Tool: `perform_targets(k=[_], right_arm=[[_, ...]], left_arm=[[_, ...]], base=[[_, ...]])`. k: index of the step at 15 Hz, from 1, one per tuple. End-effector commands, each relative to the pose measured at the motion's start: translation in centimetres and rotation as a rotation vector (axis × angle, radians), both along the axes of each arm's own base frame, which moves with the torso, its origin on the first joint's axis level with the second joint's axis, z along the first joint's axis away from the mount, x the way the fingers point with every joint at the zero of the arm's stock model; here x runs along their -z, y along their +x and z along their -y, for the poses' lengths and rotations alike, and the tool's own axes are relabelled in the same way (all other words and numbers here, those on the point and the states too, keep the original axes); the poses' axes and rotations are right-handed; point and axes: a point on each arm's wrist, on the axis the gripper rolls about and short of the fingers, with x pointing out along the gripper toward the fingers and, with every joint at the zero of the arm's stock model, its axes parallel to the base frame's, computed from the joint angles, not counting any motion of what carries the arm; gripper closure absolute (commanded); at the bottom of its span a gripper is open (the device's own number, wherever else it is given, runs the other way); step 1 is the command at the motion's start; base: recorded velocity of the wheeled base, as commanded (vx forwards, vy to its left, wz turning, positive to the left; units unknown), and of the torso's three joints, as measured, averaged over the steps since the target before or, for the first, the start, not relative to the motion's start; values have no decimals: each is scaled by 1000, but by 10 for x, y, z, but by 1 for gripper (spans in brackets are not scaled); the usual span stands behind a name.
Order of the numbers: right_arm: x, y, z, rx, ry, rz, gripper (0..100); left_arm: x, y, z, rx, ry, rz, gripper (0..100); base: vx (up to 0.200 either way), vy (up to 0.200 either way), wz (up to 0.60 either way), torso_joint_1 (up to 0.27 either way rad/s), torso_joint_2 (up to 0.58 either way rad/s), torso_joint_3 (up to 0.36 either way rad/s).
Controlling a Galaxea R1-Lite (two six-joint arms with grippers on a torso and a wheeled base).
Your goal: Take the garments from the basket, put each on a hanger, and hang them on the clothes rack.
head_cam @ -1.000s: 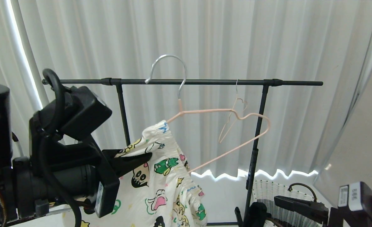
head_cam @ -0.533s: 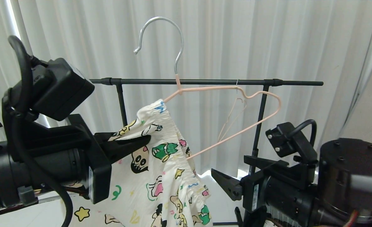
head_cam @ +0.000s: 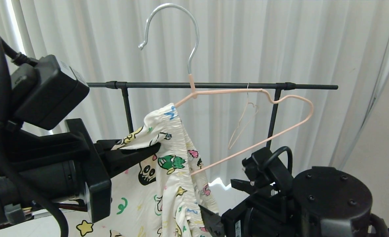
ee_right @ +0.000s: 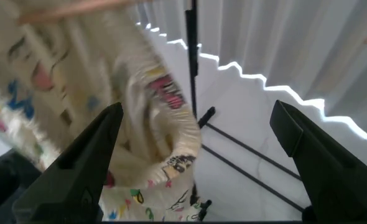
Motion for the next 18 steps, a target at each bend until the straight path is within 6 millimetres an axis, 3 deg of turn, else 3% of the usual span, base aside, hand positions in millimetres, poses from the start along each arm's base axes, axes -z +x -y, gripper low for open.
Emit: perform_targets(k=[1,5,6,11,13,18], right_arm=[[10,-9,-8,-35,-33,-11,0],[26,-3,-13,42,-96,-6,0],[28,-2,-11,64,-107,-3,100],[35,2,6,136,-153,4,100],[35,19,19,229,-165,15,100],[14,62,77,405,-189,86,100]], left_arm=[[-1,1,1,1,-6,8,100],[-2,1,0,0,-5,24,100],[-2,1,0,0,-2,30,100],[2,6,-4,-30,17,53,100],[9,6,-8,-42,40,48,100],[32,2,-26,-89,112,51,100]], base=[[0,0,0,0,0,0],[0,0,0,0,0,0],[0,0,0,0,0,0],[0,0,0,0,0,0],[0,0,0,0,0,0],[0,0,0,0,0,0]])
